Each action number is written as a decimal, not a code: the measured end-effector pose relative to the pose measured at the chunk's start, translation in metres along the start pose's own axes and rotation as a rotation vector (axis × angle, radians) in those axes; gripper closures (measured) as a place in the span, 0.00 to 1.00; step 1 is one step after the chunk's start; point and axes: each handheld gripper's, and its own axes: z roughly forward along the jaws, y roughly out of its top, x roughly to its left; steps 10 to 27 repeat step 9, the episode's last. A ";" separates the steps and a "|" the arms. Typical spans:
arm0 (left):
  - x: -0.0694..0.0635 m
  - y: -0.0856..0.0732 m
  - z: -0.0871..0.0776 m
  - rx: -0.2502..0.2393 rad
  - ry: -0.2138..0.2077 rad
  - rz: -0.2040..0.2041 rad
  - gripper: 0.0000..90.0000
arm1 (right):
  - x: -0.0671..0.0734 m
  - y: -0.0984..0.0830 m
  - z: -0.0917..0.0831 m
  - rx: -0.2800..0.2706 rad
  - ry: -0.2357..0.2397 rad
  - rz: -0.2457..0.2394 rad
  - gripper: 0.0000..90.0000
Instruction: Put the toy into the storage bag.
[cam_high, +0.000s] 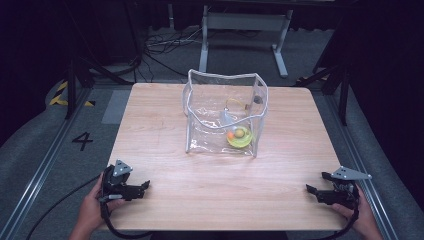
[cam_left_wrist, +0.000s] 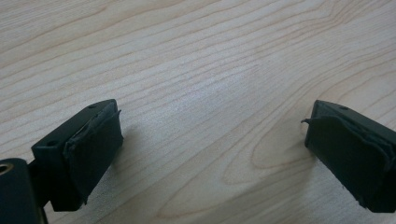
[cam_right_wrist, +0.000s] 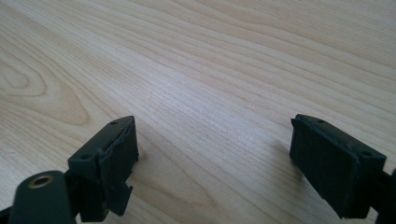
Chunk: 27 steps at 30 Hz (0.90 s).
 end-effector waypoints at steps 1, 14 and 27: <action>0.000 0.000 0.000 -0.002 0.003 -0.002 0.05 | 0.000 0.000 0.000 0.000 0.000 0.000 0.17; -0.001 0.000 0.000 0.001 0.008 -0.012 0.04 | 0.000 0.000 0.000 0.001 0.001 0.000 0.17; -0.001 0.000 0.000 0.001 0.008 -0.012 0.04 | 0.000 0.000 0.000 0.001 0.001 0.000 0.17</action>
